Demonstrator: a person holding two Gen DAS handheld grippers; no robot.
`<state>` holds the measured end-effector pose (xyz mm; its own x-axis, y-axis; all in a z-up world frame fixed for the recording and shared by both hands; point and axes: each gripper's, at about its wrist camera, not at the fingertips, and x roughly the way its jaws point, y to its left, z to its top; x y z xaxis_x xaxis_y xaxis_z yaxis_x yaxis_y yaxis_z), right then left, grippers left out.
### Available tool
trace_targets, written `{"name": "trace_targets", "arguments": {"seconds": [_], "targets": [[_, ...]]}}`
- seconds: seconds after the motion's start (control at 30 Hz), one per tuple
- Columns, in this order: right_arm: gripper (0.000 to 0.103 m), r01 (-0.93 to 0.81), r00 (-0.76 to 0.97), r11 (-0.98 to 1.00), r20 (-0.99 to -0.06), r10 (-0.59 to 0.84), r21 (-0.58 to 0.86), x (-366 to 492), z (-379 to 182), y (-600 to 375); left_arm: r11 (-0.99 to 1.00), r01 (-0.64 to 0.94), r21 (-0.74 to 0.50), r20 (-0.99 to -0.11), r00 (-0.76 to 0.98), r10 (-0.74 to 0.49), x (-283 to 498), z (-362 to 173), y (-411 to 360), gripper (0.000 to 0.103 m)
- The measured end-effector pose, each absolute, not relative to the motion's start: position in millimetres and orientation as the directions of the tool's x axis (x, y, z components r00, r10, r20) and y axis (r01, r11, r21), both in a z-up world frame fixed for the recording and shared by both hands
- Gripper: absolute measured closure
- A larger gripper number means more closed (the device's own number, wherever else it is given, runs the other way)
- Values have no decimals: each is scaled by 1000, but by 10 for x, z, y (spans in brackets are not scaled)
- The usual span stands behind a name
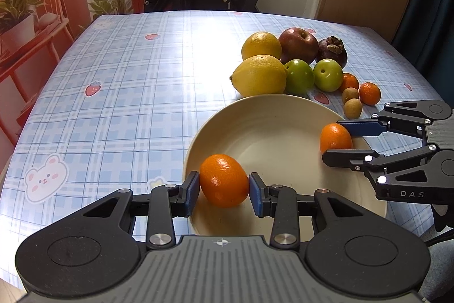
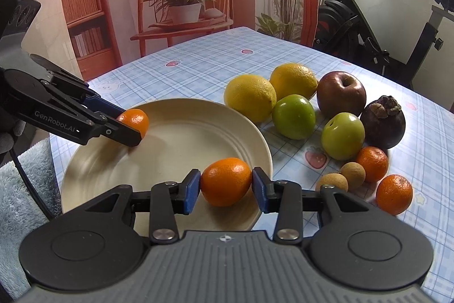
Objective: Organize fruits
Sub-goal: 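Lower the tangerine onto the plate and open the left gripper while the right gripper releases its tangerine, then grasp a brown kiwi with the left gripper while the right gripper grasps another kiwi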
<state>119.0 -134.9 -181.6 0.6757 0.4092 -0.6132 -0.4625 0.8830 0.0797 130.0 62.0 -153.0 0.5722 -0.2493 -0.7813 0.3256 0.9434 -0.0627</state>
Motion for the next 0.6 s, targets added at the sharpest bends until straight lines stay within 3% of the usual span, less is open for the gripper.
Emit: {"name": "trace_targets", "arguments": {"seconds": [0.2, 0.37, 0.6], "targets": [[59, -471, 670, 878, -613, 419, 85, 1125, -1792, -1382, 942, 330, -64, -787, 564, -252, 1251, -1504, 622, 62], [48, -461, 687, 879, -579, 438, 119, 1060, -1724, -1444, 945, 315, -85, -757, 596, -267, 1184, -1388, 672, 50], [48, -394, 753, 910, -523, 400, 129, 1001, -1558, -1685, 955, 282, -91, -690, 674, -265, 1182, -1183, 598, 50]]}}
